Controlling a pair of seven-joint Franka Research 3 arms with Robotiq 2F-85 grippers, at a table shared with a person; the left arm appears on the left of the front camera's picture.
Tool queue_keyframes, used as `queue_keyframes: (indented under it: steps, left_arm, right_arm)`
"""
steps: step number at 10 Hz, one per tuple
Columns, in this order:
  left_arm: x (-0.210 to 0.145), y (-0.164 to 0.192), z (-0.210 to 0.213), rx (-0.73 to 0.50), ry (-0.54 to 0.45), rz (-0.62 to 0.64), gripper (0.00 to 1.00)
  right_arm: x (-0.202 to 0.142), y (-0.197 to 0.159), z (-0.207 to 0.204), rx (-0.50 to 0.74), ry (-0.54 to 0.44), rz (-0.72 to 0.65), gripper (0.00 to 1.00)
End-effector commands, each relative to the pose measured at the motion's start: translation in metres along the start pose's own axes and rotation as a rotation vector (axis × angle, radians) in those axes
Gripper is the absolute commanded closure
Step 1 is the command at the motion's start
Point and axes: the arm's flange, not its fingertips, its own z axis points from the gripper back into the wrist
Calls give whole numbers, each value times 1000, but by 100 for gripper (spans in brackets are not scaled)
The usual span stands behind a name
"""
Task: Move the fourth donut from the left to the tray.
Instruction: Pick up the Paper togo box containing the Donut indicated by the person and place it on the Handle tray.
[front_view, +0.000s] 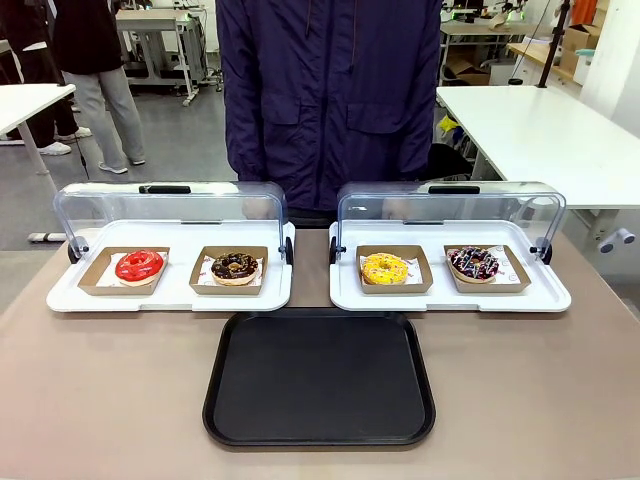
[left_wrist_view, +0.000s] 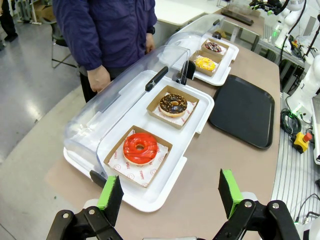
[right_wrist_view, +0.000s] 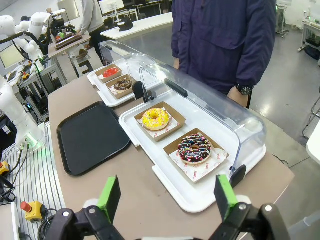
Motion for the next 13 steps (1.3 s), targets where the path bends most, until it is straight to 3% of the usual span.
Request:
queue_keyframes:
  steps: [1, 13]
  left_arm:
    - [0, 0, 1, -4, -1, 1, 0]
    - [0, 0, 1, -4, -1, 1, 0]
  right_arm:
    - [2, -2, -2, -1, -30, 15, 0]
    - [2, -2, -2, -1, -30, 15, 0]
